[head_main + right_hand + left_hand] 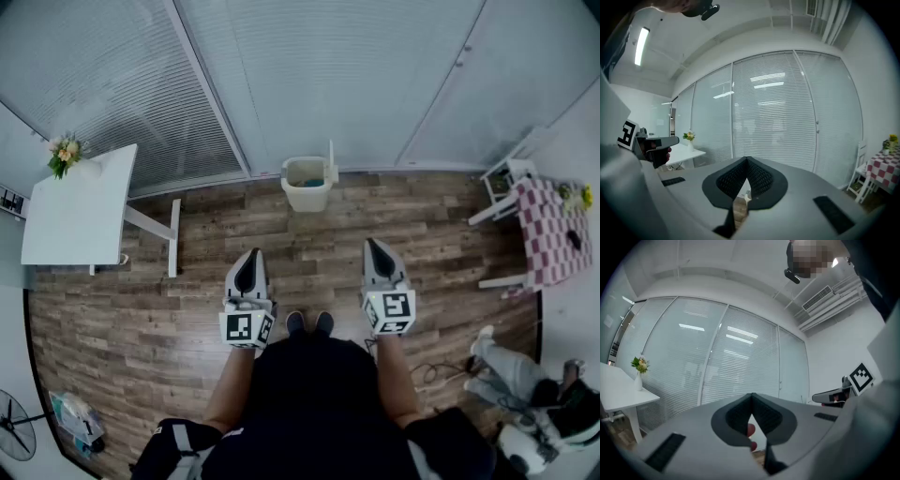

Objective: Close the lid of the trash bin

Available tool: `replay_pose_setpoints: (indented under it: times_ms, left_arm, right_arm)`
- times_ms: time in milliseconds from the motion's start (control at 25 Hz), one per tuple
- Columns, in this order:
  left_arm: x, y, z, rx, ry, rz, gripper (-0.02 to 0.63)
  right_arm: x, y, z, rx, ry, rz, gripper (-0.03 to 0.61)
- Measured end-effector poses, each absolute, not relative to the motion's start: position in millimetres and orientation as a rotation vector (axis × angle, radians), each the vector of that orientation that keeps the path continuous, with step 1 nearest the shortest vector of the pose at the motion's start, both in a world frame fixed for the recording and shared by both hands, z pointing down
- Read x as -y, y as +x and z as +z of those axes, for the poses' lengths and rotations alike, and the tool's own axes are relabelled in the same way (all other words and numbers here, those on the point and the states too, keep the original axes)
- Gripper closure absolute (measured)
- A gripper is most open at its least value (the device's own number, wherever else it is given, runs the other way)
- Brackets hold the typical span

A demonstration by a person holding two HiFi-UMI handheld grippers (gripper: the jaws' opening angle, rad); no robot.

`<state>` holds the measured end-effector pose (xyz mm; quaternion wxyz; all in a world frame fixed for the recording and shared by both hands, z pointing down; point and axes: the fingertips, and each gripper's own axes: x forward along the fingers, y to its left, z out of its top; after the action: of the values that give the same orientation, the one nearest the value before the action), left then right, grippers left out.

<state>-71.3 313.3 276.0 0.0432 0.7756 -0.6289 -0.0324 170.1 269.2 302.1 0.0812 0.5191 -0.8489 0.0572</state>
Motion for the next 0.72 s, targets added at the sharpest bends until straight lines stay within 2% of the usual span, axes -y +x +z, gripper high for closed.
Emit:
replay_pose_setpoints:
  times_ms: [720]
  left_arm:
    - [-290.2, -60.8, 281.3, 1.928, 2.351, -0.080, 0.607]
  right_arm:
    - [-253.3, 177.1, 304.9, 2.539, 1.507, 0.140, 0.577]
